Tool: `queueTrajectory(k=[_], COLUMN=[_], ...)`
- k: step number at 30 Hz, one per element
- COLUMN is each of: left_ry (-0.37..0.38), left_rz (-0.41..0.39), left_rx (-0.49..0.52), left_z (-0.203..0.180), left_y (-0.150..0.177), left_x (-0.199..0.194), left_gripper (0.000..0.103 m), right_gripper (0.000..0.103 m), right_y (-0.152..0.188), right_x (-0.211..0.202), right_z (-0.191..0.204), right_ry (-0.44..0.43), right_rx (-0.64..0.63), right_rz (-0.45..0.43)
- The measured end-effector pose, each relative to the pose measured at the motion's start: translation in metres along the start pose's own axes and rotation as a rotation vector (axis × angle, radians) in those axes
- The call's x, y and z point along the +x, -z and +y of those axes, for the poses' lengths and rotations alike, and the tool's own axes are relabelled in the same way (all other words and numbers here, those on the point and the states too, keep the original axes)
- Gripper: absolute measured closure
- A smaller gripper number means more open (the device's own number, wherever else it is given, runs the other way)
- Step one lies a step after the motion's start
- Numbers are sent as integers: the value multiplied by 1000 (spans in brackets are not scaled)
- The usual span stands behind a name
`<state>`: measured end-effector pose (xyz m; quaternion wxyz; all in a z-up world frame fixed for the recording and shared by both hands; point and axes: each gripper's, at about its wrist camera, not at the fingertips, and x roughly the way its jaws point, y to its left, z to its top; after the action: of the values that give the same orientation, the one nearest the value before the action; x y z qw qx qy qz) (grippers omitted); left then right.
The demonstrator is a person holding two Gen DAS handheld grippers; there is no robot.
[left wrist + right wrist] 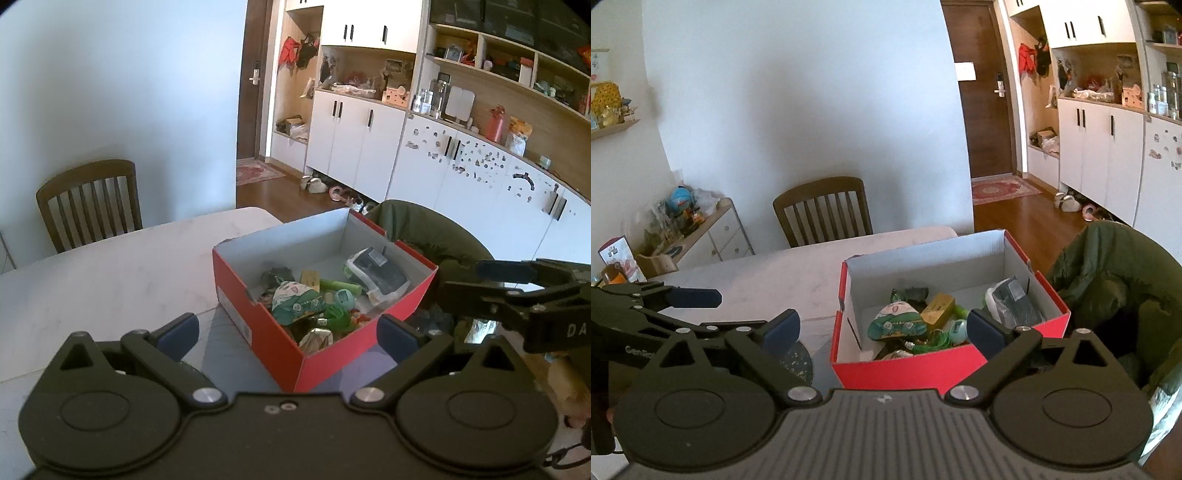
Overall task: Organize objects
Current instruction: 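Lift both open grippers away from the filled red box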
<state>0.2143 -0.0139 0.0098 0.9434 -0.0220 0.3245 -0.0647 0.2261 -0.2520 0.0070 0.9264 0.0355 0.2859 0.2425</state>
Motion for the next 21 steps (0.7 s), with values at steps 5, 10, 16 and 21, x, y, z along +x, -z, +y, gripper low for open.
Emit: queueTrajectory(k=[5,10,16,21], left_ry=[15,20,9,10], left_rz=[-10,-6,-3,-5], left_rx=[-12,-7,-1,-1], left_z=[2,0,0,0], left_y=[4,8,11,11], left_x=[-4,-4,-2,-2], left_gripper=[1,1,1,1], right_gripper=[5,5,5,5], right_y=[4,7,9,11], right_x=[-7,-12,-12,-14], right_z=[3,4,6,8], right_ry=[20,19,15,15], right_rx=[11,24,24,24], right_rz=[-16,-21,-14,-12])
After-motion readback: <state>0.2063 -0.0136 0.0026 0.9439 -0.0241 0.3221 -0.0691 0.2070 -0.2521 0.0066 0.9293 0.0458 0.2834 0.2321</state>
